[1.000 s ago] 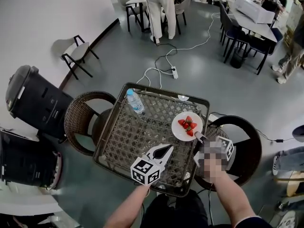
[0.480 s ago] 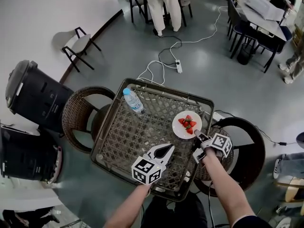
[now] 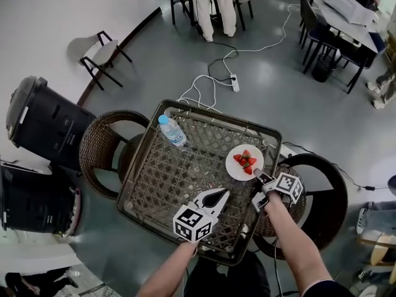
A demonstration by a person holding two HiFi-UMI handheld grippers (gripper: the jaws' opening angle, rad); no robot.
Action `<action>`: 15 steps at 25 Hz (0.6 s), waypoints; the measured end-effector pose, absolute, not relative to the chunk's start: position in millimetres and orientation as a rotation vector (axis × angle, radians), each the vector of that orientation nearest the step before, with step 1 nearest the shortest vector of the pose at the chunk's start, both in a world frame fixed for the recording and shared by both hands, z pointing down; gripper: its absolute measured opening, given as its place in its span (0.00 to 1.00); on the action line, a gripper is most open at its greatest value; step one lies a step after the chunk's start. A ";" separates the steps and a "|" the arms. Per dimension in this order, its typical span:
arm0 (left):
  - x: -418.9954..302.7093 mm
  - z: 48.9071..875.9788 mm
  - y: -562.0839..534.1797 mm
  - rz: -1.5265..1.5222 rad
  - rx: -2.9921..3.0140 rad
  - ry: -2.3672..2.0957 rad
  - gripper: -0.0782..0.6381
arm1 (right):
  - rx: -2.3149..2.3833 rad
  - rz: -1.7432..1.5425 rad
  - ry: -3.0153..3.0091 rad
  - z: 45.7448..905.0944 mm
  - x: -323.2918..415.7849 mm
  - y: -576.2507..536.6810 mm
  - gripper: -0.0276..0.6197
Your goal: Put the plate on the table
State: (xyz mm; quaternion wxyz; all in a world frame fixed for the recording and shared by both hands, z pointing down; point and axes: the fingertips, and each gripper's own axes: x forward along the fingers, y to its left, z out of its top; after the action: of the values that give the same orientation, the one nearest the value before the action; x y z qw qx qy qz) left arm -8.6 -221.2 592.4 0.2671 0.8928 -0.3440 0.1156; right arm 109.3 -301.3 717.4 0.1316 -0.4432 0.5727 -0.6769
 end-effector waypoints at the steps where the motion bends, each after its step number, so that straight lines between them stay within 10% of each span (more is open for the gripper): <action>1: -8.6 592.7 -221.7 0.313 2.408 -0.928 0.12 | -1.286 -1.968 1.665 718.0 108.6 -301.2 0.07; 15: -9.5 594.4 -223.1 0.325 2.405 -0.909 0.12 | -1.354 -1.988 1.665 727.6 110.5 -300.0 0.07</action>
State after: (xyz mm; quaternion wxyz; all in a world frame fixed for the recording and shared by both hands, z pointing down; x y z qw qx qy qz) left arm -9.5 -223.1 594.4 0.2716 0.8932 -0.3374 0.1205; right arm 110.5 -300.0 727.6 0.1079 -0.4600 0.5659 -0.6757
